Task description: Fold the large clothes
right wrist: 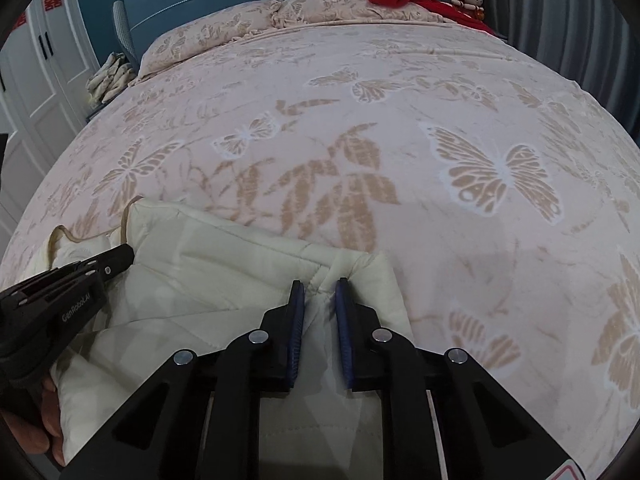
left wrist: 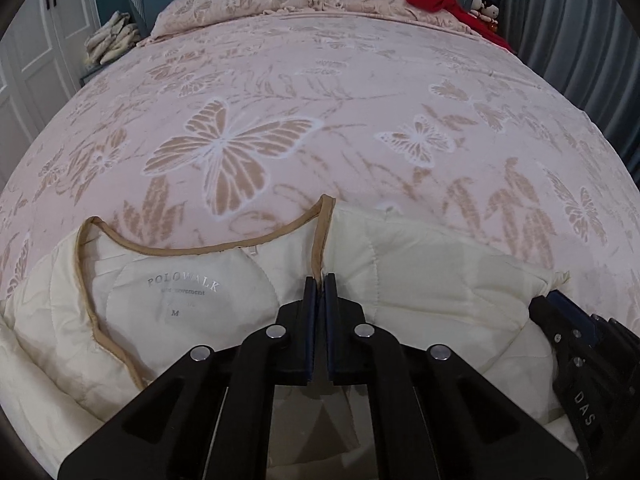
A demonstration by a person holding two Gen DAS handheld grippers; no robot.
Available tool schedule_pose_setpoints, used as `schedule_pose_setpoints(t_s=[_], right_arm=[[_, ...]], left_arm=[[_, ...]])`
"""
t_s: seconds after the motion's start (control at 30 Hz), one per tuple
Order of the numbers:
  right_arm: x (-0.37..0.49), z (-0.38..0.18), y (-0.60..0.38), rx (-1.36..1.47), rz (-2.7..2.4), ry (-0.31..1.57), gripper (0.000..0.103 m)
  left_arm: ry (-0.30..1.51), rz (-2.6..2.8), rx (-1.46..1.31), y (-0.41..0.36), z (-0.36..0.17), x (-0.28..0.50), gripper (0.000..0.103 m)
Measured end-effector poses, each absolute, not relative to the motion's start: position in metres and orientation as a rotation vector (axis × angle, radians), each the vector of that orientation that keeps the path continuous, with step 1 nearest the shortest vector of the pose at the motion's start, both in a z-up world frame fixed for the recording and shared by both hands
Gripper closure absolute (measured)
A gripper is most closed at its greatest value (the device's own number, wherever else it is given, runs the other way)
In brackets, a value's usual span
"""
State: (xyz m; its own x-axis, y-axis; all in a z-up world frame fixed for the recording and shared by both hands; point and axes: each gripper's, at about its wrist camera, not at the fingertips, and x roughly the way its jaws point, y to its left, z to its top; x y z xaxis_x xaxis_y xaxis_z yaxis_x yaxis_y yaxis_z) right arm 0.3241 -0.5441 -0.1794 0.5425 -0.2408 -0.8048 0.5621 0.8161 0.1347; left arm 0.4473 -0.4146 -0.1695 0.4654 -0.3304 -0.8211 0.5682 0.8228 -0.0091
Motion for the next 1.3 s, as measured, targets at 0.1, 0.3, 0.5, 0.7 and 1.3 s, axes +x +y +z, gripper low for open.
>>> schedule_pose_setpoints(t_s=[0.1,0.3,0.5,0.7,1.3], right_arm=[[0.322,-0.181,-0.542,0.394,-0.497,0.864,0.089],[0.307,-0.172,-0.553,0.503,-0.443,0.818,0.085],[0.254,-0.077,-0.532,0.448,-0.651,0.648,0.03],[0.341,-0.057,-0.449,0.39,-0.348,0.712,0.031],[0.415,-0.168,-0.427,0.337,-0.332,0.877,0.101]], left_arm=[[0.915,-0.557,0.296,-0.414,-0.172,0.444,0.1],[0.892,-0.521,0.267,-0.398,-0.155,0.438,0.068],[0.695,-0.446,0.322,-0.311,-0.083,0.425,0.005],[0.802,-0.337,0.253,-0.272,-0.089,0.481,0.006],[0.886,-0.333,0.284,-0.277,-0.17,0.509,0.059]])
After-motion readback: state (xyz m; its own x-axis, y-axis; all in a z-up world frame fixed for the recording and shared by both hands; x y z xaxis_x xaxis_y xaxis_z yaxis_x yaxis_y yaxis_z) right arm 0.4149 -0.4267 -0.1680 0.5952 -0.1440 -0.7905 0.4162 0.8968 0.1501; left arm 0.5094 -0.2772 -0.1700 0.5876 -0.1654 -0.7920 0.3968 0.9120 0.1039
